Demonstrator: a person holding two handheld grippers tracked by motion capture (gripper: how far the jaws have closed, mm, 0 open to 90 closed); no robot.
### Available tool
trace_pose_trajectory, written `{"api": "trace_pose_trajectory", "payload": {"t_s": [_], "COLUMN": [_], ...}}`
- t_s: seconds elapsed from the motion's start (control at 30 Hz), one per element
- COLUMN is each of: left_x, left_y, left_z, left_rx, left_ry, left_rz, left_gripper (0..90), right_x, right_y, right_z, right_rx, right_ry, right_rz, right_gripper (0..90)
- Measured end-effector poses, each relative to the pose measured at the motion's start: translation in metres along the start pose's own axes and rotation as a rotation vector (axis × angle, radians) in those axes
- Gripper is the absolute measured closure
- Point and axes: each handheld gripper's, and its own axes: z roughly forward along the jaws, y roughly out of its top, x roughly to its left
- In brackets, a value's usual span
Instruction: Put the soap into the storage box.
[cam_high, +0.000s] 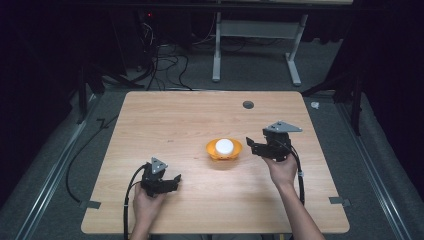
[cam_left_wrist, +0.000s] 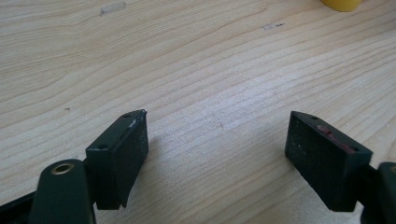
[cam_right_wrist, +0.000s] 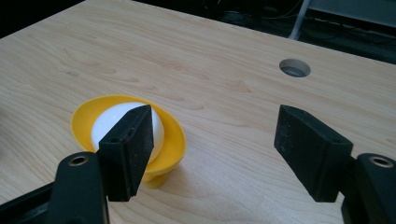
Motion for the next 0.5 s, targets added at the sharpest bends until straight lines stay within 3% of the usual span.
{"api": "trace_pose_trajectory", "payload": {"t_s": [0.5], "left_x": [0.0], "left_y": [0.0], "left_z": [0.0], "left_rx": [0.0], "left_ry": [0.0], "left_rz": [0.0], "left_gripper": [21.9], "right_x": [-0.019], "right_y": [-0.015], "right_z": [-0.016], "right_rx": [-0.023], "right_ry": [-0.047], "right_rz": [0.034], "right_gripper": [29.2]}}
